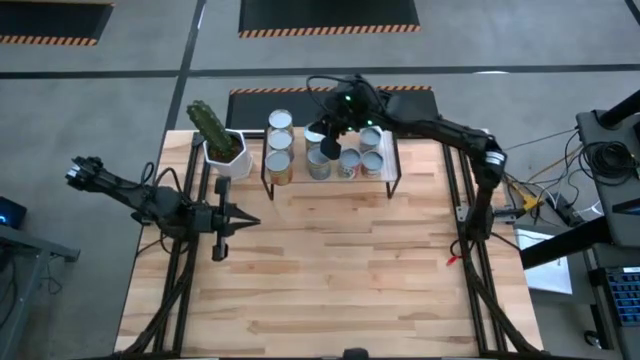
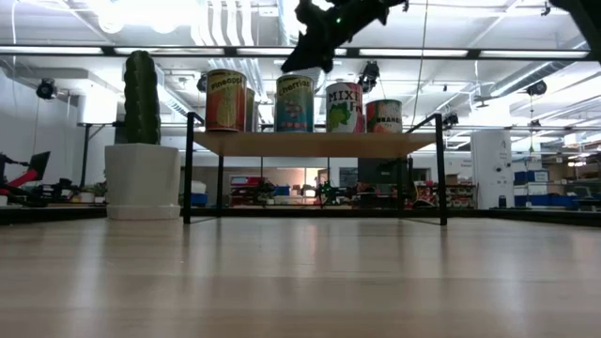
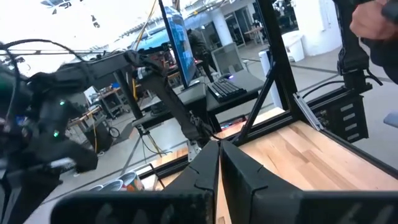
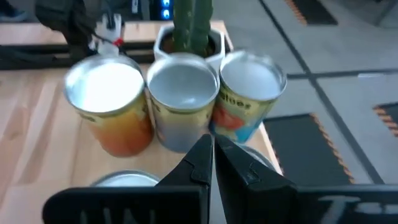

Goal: Pick and place cans onto a shelf
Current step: Put the large canned oranges on the shelf

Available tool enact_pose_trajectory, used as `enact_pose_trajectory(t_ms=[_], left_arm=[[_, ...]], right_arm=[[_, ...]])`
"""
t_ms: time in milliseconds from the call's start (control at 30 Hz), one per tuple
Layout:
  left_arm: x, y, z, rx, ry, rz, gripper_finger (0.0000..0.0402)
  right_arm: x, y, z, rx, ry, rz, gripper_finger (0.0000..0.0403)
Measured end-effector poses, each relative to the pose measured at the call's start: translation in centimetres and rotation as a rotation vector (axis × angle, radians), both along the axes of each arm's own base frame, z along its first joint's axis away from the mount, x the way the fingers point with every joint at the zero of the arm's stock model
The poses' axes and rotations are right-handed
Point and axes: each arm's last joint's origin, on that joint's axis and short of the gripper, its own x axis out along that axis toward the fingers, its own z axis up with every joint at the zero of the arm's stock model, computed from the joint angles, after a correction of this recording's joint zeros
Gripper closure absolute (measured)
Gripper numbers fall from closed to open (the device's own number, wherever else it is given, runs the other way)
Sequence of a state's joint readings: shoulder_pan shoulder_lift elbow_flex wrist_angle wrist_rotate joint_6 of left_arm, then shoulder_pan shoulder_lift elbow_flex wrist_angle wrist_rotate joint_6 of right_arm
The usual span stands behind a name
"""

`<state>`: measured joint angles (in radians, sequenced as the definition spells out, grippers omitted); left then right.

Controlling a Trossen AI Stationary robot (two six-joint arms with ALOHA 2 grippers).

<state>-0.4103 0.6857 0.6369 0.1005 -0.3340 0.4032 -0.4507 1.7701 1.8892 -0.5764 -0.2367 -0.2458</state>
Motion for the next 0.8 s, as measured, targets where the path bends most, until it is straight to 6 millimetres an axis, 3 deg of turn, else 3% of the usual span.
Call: enact_pose_trajectory(t_ms=[300,800], left_arm=[[0.1,-0.1,-0.1,-0.002,0.004,0.000,0.0402],[0.1,-0.1,0.1,-0.034,-0.007,-0.002,0.0402]], right_arm=[[1.5,-1.2,-1.6,0.002,0.087,0.013,0.0394],[0.9,-1.9,-3.0,0.000,0.166,-0.040,0.0394]])
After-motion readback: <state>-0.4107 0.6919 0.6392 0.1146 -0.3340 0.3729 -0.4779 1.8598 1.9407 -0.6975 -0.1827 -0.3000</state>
